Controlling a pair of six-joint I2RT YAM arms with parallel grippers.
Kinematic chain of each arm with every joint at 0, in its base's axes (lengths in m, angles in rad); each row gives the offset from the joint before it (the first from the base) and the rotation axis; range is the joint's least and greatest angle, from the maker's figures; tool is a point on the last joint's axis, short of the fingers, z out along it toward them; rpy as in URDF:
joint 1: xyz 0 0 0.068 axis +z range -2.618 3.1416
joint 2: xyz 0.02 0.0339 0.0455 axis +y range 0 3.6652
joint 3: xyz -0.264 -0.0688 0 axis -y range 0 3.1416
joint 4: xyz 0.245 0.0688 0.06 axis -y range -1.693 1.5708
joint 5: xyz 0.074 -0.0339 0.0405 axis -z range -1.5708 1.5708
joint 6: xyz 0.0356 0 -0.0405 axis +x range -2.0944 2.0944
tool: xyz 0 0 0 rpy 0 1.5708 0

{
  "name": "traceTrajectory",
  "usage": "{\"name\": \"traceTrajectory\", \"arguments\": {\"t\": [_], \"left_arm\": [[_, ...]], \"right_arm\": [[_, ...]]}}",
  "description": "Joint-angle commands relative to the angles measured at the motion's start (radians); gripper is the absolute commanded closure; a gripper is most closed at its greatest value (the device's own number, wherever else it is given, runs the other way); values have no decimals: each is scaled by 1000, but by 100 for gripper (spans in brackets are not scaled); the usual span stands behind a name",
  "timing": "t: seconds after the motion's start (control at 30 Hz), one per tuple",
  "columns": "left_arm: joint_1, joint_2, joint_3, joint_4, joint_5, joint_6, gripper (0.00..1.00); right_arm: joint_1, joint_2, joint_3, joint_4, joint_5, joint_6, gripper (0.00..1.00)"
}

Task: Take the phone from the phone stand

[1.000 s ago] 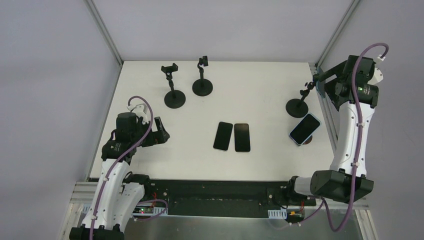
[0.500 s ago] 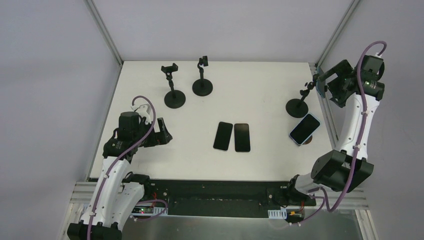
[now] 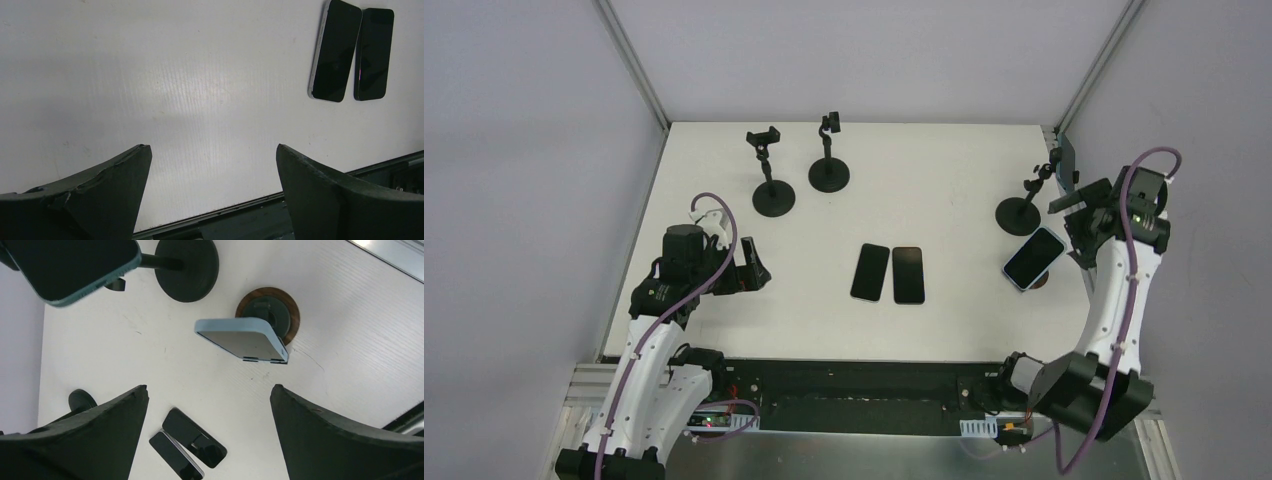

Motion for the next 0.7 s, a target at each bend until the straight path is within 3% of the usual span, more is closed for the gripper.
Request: {"name": "traceTrajectory", "arguments": {"t": [0.0, 0.07, 0.2, 0.43, 0.67], "left_arm": [[-12, -5, 24, 1, 19, 16, 1], [-12, -5, 23, 1, 17, 16, 1], [-12, -3, 23, 0, 15, 16, 1], [-13, 4, 23, 1, 15, 15, 1], [-13, 1, 22, 1, 3, 15, 1]], "right_arm": [[29, -182, -86, 19, 110, 58, 5], [88, -194, -96, -12, 161, 60, 4], [268, -158, -85, -76, 404, 79, 0], [384, -27, -80, -105, 695, 150, 0], [398, 86, -94, -61, 735, 142, 0]]}}
